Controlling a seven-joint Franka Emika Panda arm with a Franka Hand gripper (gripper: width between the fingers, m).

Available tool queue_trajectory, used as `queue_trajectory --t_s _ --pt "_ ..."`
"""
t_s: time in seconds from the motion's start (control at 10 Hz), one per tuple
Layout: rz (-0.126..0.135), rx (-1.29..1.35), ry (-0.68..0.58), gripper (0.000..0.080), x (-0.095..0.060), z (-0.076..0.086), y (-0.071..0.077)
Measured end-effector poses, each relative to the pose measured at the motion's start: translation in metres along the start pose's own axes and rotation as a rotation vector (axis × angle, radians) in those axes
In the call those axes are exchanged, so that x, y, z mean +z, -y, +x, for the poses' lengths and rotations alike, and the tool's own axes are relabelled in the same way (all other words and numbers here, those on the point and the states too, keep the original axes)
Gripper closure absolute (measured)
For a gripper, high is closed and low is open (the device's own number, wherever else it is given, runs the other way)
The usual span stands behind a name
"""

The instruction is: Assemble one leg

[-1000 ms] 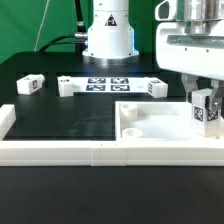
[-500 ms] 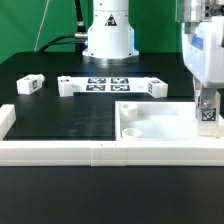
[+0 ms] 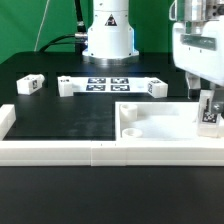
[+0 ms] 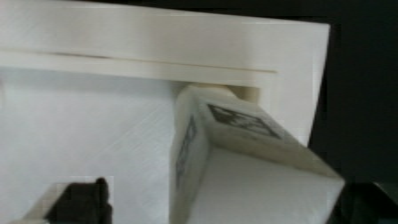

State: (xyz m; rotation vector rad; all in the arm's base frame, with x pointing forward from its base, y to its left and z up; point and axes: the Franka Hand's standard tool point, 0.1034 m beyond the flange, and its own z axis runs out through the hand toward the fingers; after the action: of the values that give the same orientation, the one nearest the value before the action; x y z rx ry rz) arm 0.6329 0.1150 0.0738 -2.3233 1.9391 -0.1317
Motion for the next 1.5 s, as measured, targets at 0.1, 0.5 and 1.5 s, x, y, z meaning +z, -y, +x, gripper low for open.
queue_trajectory --t_s 0.1,0.5,1.5 --pt "0.015 -0.148 -0.001 0.0156 0.000 -0.003 0.003" --pt "0.019 -0.645 -0.004 0.0150 0.001 -0.016 0.003" --pt "-0.011 -1.259 -0.044 0.0401 0.000 -0.007 0.005"
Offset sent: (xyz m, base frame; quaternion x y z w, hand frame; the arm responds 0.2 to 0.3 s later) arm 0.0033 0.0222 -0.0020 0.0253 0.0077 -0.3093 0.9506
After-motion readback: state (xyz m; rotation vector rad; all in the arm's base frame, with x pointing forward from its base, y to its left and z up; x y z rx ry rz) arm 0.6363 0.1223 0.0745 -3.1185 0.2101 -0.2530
